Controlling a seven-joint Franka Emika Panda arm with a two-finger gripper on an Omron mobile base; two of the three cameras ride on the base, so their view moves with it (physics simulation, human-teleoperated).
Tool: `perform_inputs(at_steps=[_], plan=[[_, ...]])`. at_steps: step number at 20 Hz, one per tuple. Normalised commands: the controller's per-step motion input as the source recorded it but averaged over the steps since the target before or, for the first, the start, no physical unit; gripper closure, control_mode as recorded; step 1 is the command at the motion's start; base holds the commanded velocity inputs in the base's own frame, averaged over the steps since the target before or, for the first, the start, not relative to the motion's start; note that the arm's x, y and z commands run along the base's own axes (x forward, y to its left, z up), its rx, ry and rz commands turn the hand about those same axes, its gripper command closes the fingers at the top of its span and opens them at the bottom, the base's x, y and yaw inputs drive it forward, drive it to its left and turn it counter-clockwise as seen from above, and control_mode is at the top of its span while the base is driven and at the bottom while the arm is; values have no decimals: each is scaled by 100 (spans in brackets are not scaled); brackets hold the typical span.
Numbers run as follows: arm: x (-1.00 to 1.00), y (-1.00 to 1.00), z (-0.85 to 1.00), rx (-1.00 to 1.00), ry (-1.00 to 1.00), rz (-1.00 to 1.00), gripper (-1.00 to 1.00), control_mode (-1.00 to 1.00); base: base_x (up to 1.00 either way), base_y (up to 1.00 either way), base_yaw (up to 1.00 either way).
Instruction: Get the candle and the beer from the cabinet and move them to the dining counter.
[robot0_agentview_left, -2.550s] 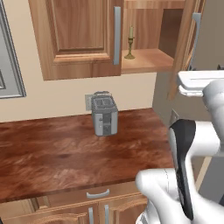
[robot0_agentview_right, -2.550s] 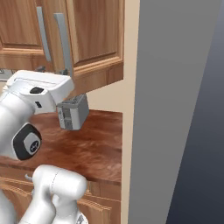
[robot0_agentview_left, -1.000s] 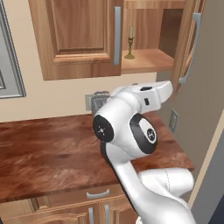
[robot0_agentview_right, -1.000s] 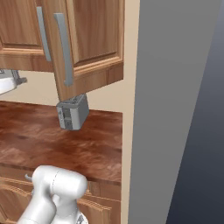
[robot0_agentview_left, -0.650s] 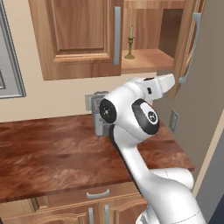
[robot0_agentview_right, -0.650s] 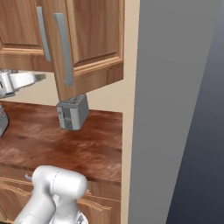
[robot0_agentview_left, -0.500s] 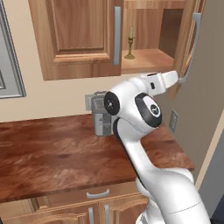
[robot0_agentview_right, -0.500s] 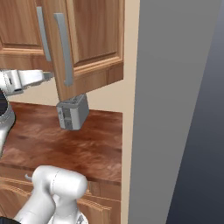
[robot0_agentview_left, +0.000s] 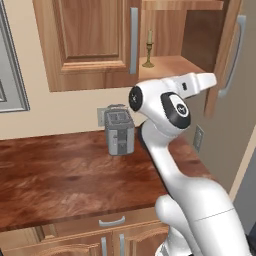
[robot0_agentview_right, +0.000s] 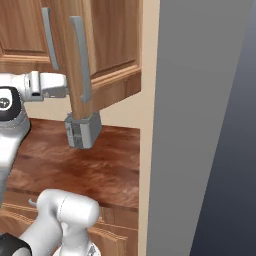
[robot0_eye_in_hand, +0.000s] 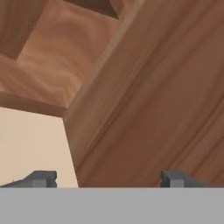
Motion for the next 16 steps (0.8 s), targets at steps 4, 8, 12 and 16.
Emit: perform_inputs(at_steps=[4,8,12,16], plan=[[-5,-72,0,0,8,-17,-100,-100,0,0,0],[-1,-78,-4,0,8,-17,-100,-100,0,0,0],[0,-87,-8,0,7,-15,-100,-100,0,0,0],[0,-85,-14,0,5,-12,-100,-100,0,0,0]])
